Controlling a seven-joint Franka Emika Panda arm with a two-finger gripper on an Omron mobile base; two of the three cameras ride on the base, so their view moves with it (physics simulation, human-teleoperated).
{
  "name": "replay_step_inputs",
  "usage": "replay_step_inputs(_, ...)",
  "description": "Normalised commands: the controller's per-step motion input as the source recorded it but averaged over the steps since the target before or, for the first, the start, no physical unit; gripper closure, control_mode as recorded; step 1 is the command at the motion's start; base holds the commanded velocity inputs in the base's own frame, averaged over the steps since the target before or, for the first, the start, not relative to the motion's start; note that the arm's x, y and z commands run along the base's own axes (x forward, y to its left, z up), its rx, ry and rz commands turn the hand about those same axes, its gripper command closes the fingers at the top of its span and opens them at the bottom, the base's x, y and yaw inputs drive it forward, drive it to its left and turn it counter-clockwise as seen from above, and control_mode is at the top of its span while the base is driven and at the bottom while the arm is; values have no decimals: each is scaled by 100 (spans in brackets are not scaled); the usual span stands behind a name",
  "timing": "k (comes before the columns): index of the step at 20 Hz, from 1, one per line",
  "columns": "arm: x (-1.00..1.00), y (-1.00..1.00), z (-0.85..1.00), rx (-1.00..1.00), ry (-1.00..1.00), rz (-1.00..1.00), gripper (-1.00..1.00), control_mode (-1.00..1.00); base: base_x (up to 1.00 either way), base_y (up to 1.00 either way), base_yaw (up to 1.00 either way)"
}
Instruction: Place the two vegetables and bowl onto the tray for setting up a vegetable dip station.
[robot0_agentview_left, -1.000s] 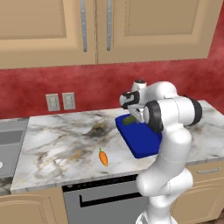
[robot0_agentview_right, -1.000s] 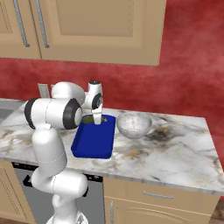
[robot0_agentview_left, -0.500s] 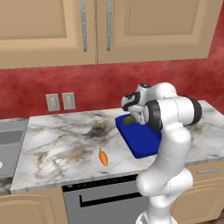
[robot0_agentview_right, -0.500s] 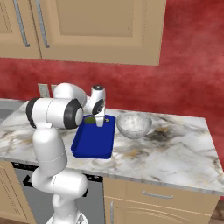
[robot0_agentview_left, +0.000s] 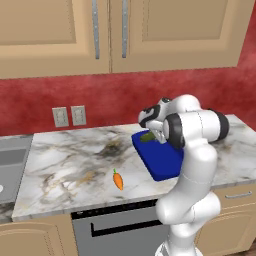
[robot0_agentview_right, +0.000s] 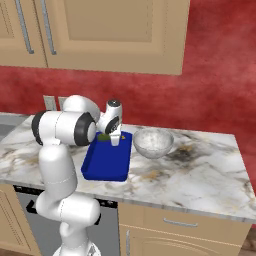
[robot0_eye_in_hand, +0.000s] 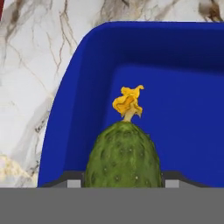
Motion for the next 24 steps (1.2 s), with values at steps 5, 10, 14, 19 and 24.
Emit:
replay_step_inputs(5,28,0,-3,1,-5,-1,100,-100,0,0,0)
replay_step_inputs(10,13,0,-7,0,-1,0,100,-100,0,0,0)
replay_step_inputs(14,9,0,-10,0,0,0,100,-100,0,0,0)
replay_step_inputs(19,0,0,-1,0,0,0,-100,-100,0,0,0)
replay_step_inputs(24,0,0,0,0,0,0,-100,-100,0,0,0)
